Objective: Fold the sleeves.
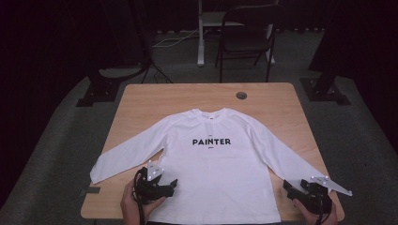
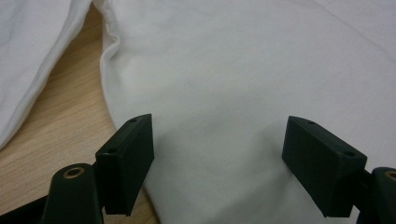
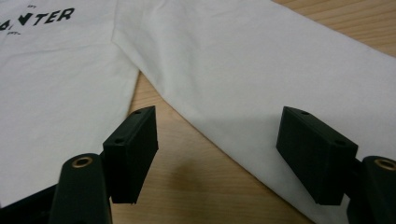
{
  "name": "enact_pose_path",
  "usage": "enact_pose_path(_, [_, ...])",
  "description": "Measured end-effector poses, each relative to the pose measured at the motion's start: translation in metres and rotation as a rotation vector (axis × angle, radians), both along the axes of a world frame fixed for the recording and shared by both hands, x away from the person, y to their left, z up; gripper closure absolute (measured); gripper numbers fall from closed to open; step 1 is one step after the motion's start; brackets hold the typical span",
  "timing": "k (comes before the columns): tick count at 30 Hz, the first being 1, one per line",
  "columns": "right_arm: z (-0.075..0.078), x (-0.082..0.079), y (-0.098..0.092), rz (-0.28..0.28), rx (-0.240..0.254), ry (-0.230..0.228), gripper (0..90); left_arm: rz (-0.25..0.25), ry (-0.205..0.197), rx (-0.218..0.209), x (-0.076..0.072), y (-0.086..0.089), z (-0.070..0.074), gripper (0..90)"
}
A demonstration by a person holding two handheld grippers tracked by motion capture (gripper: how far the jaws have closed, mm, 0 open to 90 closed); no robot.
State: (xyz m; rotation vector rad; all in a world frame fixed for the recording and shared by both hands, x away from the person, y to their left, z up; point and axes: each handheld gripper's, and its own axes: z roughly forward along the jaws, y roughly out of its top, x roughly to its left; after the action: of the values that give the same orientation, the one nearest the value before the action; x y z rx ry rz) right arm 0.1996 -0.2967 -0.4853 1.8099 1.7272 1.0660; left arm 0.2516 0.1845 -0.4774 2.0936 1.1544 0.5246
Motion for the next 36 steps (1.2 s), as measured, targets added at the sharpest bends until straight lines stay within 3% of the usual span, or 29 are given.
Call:
enact_pose_path(9, [-0.001, -0.005, 0.023, 0.021, 0.025, -0.008, 28.3, 0.002, -0.002, -0.001, 0.000, -0.001, 0.000, 25.8])
enact_pose_path(16, [0.000, -0.006, 0.034, 0.049, 0.009, -0.011, 28.3, 0.002, -0.002, -0.001, 0.000, -0.001, 0.000, 25.8])
enact_pose_path(19, [0.003, -0.007, 0.025, 0.036, 0.012, -0.019, 28.3, 0.002, -0.002, -0.001, 0.000, -0.001, 0.000, 25.8])
enact_pose_path(28, [0.007, -0.029, -0.034, -0.137, -0.023, -0.040, 29.1, 0.001, -0.001, 0.000, 0.001, -0.001, 0.000, 25.7])
enact_pose_path(32, [0.005, -0.035, -0.046, -0.159, -0.041, -0.033, 29.1, 0.001, -0.002, 0.001, 0.001, -0.001, 0.000, 25.6])
enact_pose_path(36, [0.002, -0.032, -0.047, -0.146, -0.078, -0.013, 29.0, 0.000, -0.002, 0.001, 0.001, -0.001, 0.000, 25.5])
